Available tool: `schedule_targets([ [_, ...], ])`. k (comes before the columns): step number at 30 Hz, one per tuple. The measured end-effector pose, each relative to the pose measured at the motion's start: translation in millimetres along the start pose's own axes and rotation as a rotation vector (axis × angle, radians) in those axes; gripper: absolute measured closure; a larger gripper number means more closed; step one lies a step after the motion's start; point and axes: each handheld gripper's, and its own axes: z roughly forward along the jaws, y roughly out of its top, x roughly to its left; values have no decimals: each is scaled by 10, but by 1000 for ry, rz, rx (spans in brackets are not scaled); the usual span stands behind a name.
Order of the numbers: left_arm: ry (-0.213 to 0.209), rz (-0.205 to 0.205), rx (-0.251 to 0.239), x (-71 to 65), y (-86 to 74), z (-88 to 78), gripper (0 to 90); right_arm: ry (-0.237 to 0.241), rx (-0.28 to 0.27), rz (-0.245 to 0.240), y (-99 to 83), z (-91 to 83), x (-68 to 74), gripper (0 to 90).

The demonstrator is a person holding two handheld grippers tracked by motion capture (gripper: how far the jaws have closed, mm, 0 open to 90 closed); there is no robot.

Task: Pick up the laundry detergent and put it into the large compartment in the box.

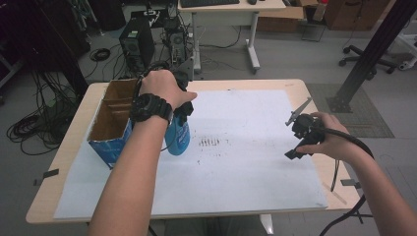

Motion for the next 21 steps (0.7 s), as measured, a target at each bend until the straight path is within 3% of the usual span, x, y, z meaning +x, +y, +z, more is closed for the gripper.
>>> schedule_targets([
  [21,7,-1,-13,15,-24,-468,376,-14,-11,-6,19,-167,1,132],
])
